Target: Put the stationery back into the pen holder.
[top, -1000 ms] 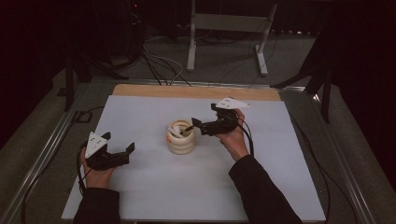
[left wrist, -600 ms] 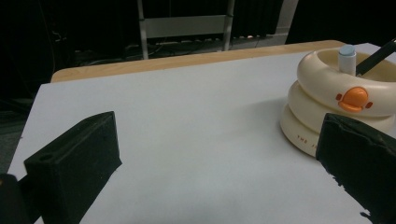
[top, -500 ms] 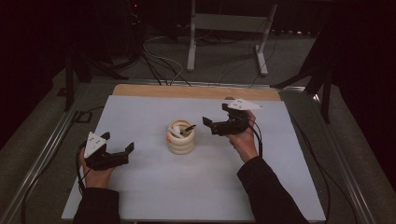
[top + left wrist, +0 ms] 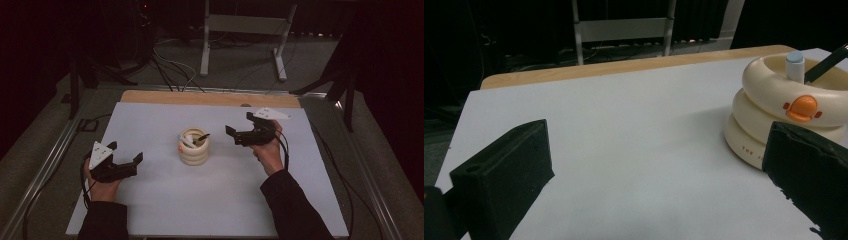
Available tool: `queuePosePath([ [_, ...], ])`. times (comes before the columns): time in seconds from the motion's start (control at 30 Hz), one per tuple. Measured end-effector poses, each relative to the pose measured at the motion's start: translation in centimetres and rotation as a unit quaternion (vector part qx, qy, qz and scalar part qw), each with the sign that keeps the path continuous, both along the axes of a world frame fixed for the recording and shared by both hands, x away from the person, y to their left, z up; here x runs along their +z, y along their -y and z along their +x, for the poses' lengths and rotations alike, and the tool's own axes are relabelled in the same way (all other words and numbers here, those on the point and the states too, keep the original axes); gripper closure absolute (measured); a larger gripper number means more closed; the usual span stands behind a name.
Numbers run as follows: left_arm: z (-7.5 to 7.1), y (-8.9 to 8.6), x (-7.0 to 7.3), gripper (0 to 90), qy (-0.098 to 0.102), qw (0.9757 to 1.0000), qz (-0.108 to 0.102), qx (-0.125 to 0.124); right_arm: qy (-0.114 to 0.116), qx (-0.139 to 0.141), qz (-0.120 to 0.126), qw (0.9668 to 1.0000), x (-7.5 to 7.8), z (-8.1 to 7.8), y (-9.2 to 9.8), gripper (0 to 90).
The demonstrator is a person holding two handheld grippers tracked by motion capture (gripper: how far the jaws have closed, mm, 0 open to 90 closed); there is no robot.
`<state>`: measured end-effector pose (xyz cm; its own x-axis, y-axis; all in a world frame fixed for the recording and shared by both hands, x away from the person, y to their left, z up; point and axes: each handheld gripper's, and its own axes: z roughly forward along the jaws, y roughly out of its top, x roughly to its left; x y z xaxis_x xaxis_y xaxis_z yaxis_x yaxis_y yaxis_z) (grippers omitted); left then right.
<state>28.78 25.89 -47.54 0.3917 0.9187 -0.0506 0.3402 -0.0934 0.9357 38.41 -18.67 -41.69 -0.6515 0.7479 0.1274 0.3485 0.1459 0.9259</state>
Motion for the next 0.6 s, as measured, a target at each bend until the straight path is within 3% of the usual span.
queuePosePath([
  [0.6,-0.3,-0.1,0.3,0.1,0.004,1.0000,-0.002,0.000,-0.009,-0.039,-0.005,0.9992,-0.6,-1.3,3.2,0.0],
])
